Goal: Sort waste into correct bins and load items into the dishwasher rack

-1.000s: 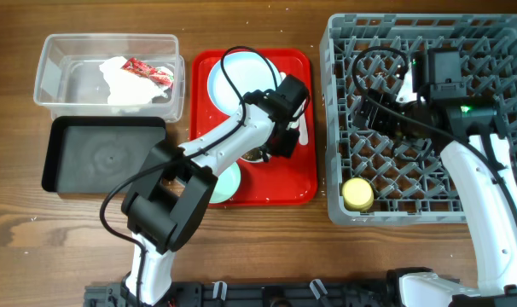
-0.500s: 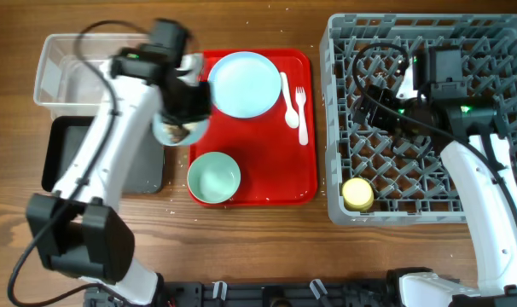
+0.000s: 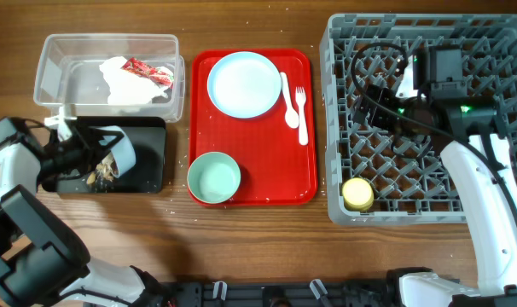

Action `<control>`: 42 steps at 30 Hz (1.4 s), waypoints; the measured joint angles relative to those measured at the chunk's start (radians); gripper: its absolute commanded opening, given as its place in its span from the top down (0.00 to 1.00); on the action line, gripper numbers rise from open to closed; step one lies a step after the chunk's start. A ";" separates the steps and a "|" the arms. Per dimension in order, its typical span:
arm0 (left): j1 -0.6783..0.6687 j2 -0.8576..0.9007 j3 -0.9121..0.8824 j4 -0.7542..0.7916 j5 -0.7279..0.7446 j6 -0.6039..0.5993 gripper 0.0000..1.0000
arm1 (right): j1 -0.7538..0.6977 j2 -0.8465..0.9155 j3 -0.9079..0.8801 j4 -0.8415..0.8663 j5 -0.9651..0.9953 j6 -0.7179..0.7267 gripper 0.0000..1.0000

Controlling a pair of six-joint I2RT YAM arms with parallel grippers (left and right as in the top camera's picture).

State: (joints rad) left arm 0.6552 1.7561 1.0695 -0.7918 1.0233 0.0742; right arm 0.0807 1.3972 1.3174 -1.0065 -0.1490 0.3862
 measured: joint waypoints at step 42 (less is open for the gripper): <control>-1.140 -0.120 0.061 0.333 -0.766 -0.497 0.96 | 0.002 0.000 0.000 0.013 -0.053 -0.033 0.00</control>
State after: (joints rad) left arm -0.4850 1.6360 1.1309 -0.4587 0.2569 -0.4225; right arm 0.0826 1.3968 1.3174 -0.9936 -0.2020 0.3531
